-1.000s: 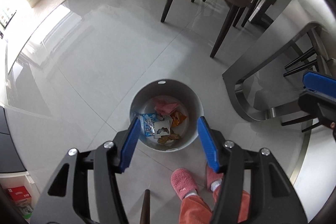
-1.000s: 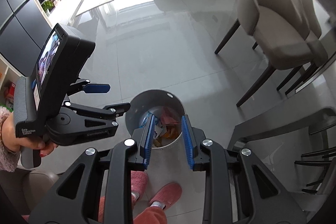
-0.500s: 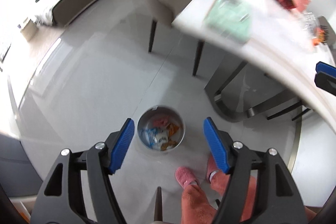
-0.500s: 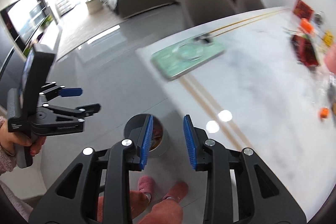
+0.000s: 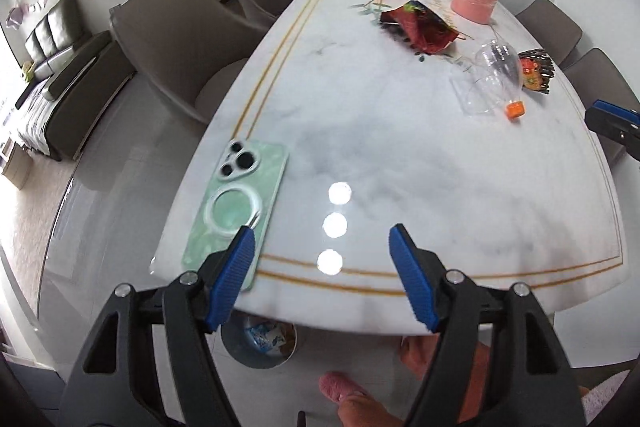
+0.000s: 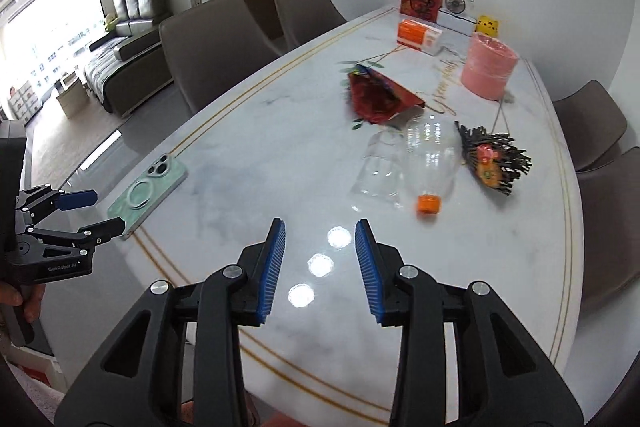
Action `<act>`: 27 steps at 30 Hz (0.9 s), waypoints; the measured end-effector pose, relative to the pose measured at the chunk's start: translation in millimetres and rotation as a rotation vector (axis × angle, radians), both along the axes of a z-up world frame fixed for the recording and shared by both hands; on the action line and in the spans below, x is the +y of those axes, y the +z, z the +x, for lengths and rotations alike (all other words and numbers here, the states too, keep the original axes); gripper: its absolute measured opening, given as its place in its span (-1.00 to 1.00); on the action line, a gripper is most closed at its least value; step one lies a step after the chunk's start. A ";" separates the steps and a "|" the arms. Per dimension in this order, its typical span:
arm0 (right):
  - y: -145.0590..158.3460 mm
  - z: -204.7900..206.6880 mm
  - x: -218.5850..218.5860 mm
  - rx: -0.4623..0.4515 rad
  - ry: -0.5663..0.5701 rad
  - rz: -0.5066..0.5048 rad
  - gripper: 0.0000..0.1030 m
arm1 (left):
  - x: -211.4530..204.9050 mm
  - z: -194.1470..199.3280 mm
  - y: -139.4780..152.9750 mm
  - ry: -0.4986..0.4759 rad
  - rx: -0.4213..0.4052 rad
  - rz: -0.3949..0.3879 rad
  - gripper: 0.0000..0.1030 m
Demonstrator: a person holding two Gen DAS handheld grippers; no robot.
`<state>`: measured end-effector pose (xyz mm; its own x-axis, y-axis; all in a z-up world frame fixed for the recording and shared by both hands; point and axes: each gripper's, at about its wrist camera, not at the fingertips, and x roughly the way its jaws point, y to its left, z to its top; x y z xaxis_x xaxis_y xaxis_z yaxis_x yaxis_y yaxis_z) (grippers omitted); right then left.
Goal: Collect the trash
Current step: 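Move both open tools back over the table, then grasp the clear plastic cup with the left tool while the right tool grasps the black tassel toy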
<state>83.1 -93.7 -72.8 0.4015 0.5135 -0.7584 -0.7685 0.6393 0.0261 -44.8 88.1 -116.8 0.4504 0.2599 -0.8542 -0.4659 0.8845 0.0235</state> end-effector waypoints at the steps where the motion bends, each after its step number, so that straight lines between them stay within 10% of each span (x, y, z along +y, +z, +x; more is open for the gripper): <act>1: 0.2 14.7 -6.0 -0.003 -0.005 0.001 -0.32 | -6.6 15.1 1.9 -0.010 -0.001 0.001 0.36; 27: -14.7 143.8 -45.3 -0.002 -0.042 -0.058 -0.32 | -60.3 263.6 -78.6 -0.208 0.015 -0.002 0.32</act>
